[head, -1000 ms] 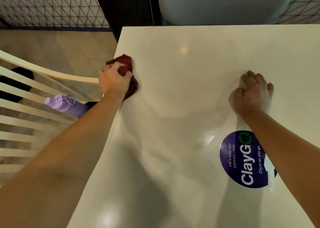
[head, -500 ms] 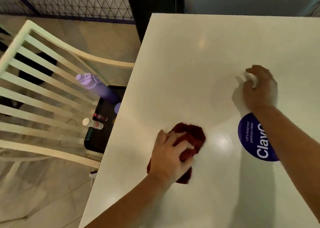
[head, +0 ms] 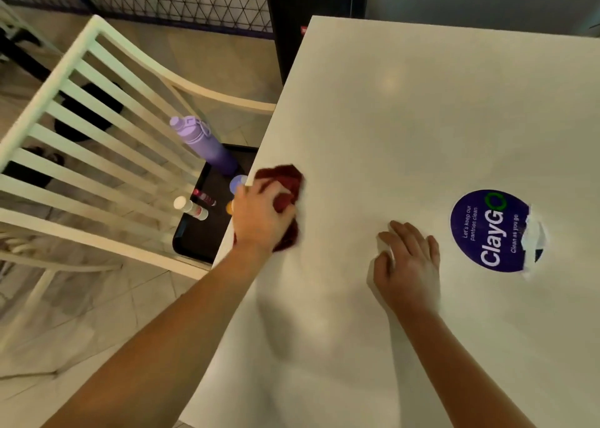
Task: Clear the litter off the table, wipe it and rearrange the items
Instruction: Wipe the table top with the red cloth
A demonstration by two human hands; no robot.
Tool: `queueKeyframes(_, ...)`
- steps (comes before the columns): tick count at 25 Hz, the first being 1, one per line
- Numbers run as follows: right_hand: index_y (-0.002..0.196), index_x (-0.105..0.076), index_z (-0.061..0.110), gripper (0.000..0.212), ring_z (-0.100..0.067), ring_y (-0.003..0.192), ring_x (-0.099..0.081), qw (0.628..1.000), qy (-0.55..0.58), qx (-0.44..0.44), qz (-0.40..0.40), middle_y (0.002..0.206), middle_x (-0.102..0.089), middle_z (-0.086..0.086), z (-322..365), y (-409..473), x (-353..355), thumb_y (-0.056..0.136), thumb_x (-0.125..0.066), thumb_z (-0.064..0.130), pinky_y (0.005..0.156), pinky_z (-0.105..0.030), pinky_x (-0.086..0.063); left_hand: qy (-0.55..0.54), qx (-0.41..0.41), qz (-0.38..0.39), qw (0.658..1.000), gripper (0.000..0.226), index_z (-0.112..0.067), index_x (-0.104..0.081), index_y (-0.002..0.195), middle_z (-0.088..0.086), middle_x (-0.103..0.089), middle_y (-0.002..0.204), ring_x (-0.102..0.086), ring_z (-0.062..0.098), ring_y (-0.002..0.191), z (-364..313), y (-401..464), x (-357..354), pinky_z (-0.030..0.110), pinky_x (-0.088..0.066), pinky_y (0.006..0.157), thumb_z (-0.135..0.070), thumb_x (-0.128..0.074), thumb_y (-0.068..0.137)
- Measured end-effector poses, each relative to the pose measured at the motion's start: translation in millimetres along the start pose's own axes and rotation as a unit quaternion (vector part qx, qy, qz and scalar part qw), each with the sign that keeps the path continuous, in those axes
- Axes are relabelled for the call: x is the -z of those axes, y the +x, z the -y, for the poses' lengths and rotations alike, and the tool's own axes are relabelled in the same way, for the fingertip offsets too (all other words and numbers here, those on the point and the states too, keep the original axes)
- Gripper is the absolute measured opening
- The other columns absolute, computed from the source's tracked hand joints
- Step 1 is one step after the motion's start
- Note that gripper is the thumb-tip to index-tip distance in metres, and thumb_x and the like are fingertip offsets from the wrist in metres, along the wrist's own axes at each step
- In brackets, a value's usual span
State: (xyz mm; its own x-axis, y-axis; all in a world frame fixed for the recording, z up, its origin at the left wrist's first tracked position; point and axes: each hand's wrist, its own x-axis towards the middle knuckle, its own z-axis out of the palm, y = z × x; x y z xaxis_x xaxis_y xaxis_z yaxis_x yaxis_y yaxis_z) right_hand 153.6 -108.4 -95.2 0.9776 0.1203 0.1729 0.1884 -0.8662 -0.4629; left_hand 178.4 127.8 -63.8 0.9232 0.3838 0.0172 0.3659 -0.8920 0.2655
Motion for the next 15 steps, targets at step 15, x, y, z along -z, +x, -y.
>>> queueKeyframes(15,0.091,-0.067,0.011,0.036,-0.034,0.108,-0.057,0.996,-0.075,0.031,0.022,0.118,-0.062,-0.009,12.5,-4.7,10.7,0.073,-0.036,0.017,0.101,-0.053,-0.036,-0.016,0.014,0.082,0.996,0.029,-0.028,-0.062,0.106,-0.007,-0.052,0.127,-0.041,0.026,0.105,86.9,-115.8,35.8,0.040,-0.045,0.086,-0.037,-0.064,0.079)
